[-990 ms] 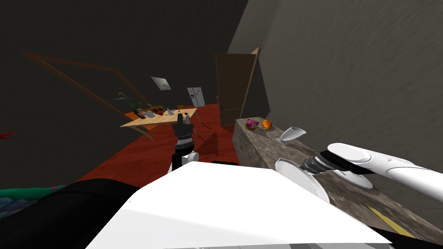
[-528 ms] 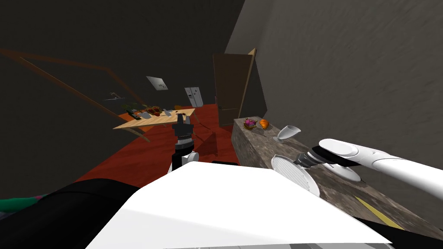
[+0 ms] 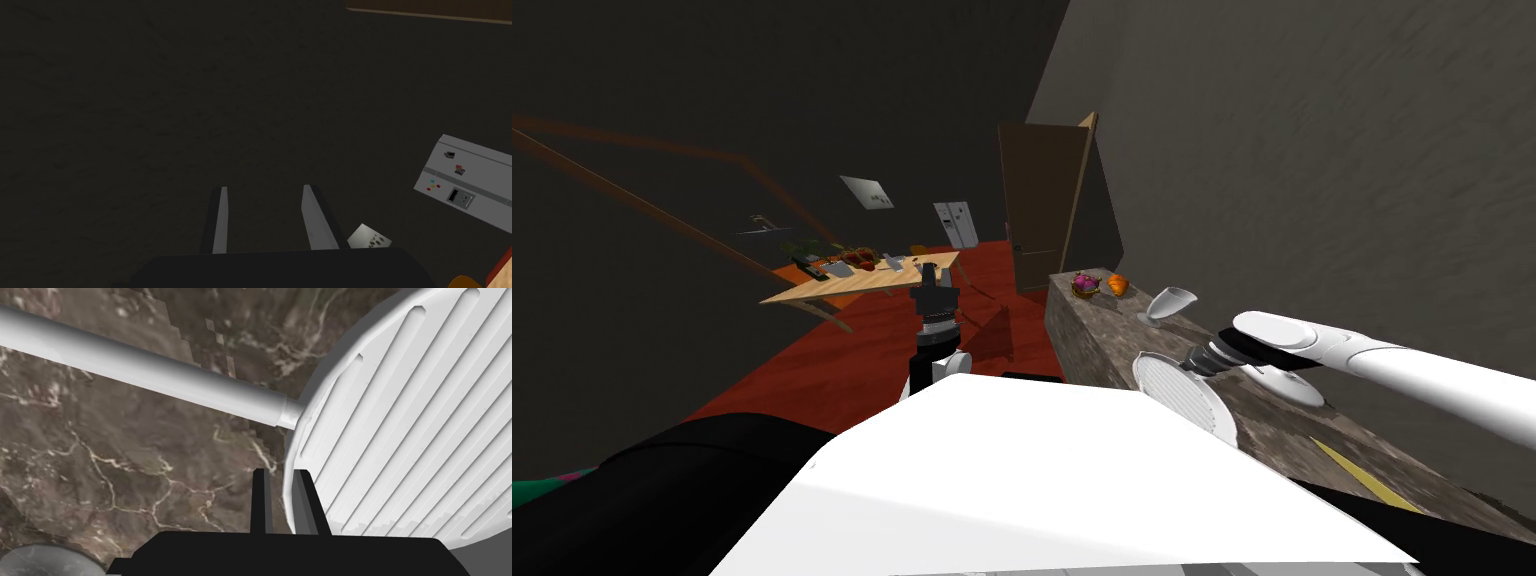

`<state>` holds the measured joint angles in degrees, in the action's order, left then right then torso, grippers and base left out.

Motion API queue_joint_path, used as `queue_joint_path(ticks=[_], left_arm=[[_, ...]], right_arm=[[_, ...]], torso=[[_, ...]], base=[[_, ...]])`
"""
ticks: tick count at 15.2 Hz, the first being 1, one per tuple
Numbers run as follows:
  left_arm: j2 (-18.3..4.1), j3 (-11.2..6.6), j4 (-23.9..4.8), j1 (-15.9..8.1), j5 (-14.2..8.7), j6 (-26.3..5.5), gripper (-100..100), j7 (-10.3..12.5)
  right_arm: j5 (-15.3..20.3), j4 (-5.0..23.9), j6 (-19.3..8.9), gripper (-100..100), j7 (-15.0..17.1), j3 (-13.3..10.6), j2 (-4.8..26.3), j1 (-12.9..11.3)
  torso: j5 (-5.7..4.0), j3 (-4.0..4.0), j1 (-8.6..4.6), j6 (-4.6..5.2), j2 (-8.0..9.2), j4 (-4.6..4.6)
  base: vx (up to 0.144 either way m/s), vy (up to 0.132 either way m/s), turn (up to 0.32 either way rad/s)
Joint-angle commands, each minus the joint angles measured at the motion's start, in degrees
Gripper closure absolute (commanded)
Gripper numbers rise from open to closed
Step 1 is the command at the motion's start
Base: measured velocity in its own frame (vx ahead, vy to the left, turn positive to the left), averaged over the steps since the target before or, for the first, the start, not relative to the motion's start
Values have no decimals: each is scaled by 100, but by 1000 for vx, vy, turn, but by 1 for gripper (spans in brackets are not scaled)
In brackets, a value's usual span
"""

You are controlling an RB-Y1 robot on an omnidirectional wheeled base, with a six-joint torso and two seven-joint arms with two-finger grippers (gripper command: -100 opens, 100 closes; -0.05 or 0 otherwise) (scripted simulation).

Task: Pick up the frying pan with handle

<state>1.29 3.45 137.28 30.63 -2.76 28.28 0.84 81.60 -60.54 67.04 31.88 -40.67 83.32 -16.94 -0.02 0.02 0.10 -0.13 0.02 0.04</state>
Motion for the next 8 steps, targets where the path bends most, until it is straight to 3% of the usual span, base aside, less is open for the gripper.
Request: queue_joint_path(ticks=[1,2,3,6,8], left_arm=[[0,0,0,0,0,0,0,0],[0,0,0,0,0,0,0,0],[0,0,0,0,0,0,0,0],[0,0,0,0,0,0,0,0],[0,0,0,0,0,0,0,0]], right_arm=[[-2,26,-8,100,-6,-286,-17,-131],[-2,26,-8,100,-6,-396,-17,-131],[-239,-88,-132,100,111,-532,83,-388],[-239,-88,-132,100,111,-930,83,-717],[-239,-88,-132,100,111,-1168,83,-717]], torso=[[0,0,0,0,0,0],[0,-1,1,3,0,-2],[-1,-1,2,5,1,-3],[8,3,4,2,4,3],[8,2,10,3,3,1]], base=[[2,-9,20],[3,-4,16],[-2,-16,-139],[-6,-18,-71],[1,-5,23]])
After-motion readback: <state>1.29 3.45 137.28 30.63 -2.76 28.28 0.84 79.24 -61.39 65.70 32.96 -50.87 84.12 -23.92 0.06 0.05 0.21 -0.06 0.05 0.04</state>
